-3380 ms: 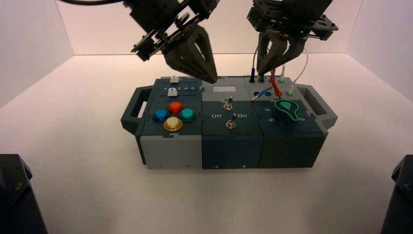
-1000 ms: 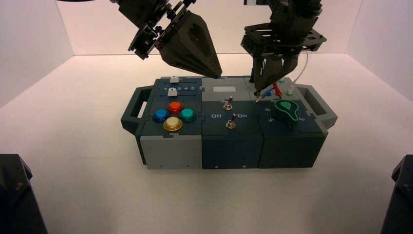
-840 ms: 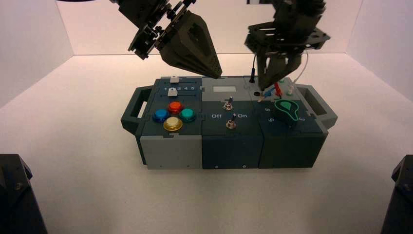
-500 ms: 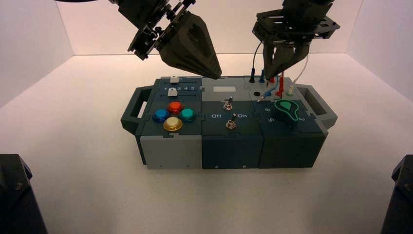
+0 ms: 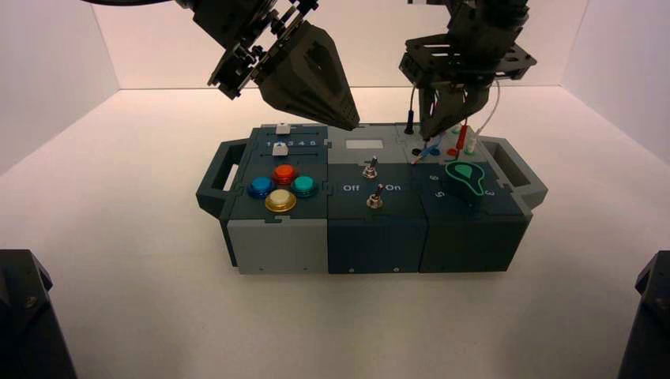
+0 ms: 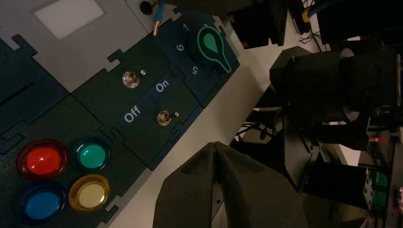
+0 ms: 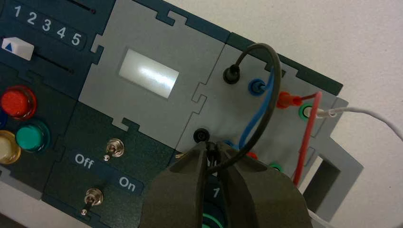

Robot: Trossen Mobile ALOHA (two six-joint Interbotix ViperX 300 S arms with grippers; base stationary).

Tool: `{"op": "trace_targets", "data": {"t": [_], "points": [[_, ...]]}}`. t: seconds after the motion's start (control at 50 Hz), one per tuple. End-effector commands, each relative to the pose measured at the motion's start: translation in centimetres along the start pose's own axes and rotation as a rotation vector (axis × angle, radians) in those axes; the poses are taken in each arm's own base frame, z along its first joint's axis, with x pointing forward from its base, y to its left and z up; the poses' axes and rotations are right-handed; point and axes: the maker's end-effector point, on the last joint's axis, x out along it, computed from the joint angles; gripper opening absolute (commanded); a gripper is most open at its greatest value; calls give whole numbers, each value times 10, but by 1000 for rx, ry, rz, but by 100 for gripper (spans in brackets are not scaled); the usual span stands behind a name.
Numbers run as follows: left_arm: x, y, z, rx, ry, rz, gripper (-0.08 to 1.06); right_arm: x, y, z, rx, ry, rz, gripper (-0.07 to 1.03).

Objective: Insert the black wire.

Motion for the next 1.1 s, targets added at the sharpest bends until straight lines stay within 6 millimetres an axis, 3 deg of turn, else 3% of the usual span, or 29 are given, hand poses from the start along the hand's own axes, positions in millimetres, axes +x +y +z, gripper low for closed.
{"op": "trace_targets", "data": {"t": [0.02,0.42,1.1], "points": [[-3,-3,6,7,-20,-6,-3,-7,4,17,4,-54,10,-2],[-3,-4,5,8,-16,-8,-3,-10,12,22,28,-69,38,-2],[-4,-5,4,11,-12,-15,-3,-7,10,18,7,-47,26,-2]]}}
